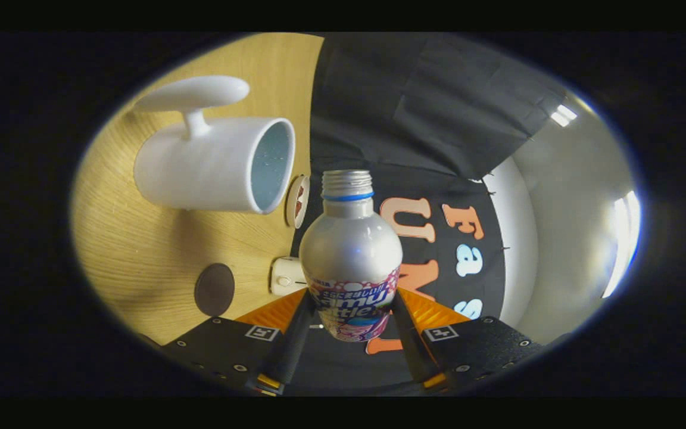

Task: Take the bottle from table, then pour the juice into the cup, finally place the bottle on the coaster

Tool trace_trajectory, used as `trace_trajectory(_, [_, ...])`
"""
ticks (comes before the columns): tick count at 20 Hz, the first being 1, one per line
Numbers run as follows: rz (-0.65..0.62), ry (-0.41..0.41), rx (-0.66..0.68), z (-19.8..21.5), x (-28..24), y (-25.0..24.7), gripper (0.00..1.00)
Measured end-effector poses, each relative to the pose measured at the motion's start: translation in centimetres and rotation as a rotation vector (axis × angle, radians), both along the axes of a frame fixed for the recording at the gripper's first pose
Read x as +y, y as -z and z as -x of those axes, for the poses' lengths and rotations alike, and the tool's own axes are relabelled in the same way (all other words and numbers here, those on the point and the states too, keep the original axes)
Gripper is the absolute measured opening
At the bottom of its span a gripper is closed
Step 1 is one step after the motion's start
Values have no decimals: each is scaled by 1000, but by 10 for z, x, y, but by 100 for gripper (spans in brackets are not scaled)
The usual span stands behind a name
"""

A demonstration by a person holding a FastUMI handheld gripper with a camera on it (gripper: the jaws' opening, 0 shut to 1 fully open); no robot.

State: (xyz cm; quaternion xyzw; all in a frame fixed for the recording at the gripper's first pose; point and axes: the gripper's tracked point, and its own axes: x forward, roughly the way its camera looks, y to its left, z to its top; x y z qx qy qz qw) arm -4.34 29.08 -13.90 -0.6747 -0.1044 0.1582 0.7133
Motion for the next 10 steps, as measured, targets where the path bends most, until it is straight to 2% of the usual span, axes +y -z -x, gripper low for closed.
trace_trajectory(3, [-148, 61, 70, -7, -12, 0, 73])
trace_trajectory(6, [-235, 133, 82, -20, -25, -12, 73])
trace_trajectory(10, [-437, 183, 200, -32, -32, -8, 73])
